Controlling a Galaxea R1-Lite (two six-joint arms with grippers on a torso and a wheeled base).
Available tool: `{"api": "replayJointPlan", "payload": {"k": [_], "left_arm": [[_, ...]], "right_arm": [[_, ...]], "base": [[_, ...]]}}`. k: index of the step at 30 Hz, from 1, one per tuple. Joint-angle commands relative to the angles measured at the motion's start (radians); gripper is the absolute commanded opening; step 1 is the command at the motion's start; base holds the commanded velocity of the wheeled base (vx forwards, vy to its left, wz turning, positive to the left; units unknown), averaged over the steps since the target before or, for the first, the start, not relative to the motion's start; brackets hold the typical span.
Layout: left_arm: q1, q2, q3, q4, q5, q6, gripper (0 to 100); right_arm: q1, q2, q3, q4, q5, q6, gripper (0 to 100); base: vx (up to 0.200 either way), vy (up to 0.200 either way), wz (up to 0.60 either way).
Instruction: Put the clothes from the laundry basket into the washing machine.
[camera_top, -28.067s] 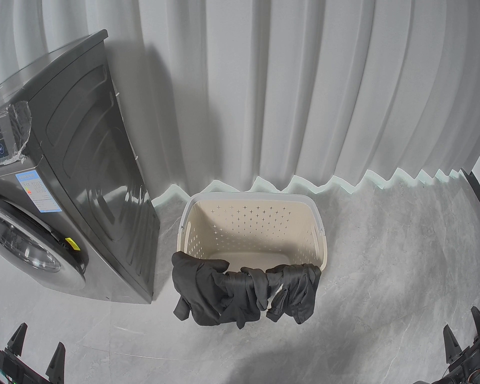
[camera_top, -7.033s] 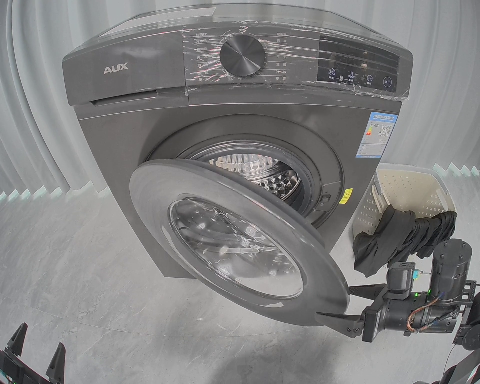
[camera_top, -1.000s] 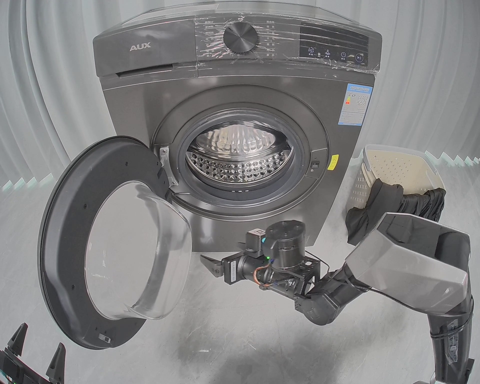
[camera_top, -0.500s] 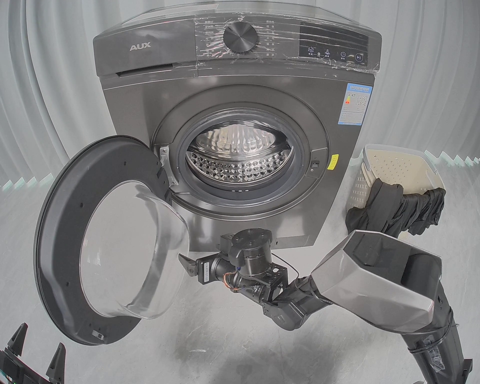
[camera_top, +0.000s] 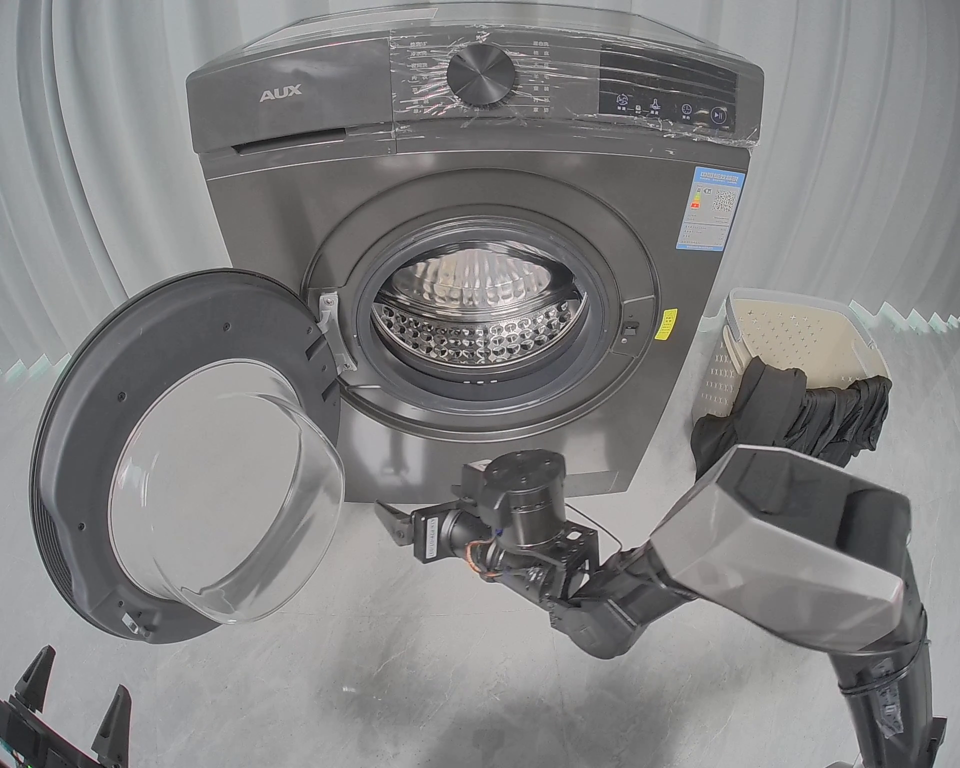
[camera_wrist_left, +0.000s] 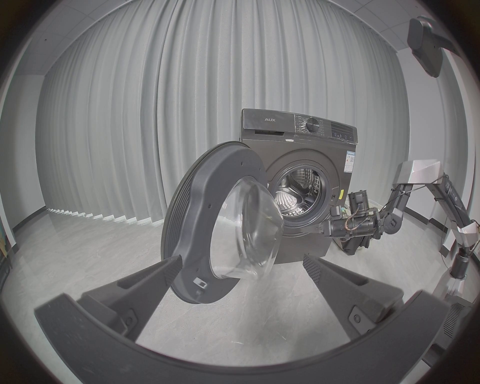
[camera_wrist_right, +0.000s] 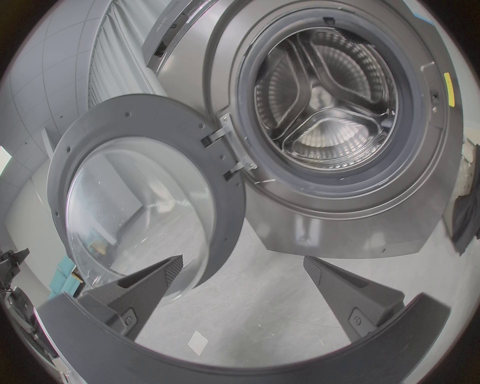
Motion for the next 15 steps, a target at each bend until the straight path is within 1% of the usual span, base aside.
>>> {"api": "replayJointPlan", "payload": {"k": [1,2,7,8,9,11,15], "left_arm": [[0.000,-0.018,0.016,-0.001,0.001,0.002,100],[0.000,-0.018,0.016,0.000,0.003,0.007,100],[0.000,-0.018,0.016,-0.001,0.001,0.005,100],[0.000,-0.018,0.016,0.000,0.003,0.005,100],[0.000,-0.018,0.016,-0.001,0.003,0.005,100],[0.000,-0.018,0.016,-0.001,0.003,0.005,100],[0.000,-0.018,0.016,-0.001,0.003,0.005,100]], "right_arm": [[-0.101,-0.228,0.205,-0.005,-0.003,-0.037,100],[-0.126,-0.280,0.253,-0.006,-0.001,-0.056,100],[-0.245,-0.574,0.517,-0.005,0.019,-0.154,100],[-0.248,-0.583,0.524,-0.005,0.020,-0.157,100],[-0.284,-0.679,0.593,0.003,0.036,-0.181,100],[-0.314,-0.764,0.652,0.005,0.048,-0.200,100],[-0.334,-0.925,0.753,0.012,0.050,-0.234,100]], "base": [[0.000,0.000,0.00],[0.000,0.000,0.00],[0.000,0.000,0.00],[0.000,0.000,0.00],[0.000,0.000,0.00],[0.000,0.000,0.00],[0.000,0.000,0.00]]}}
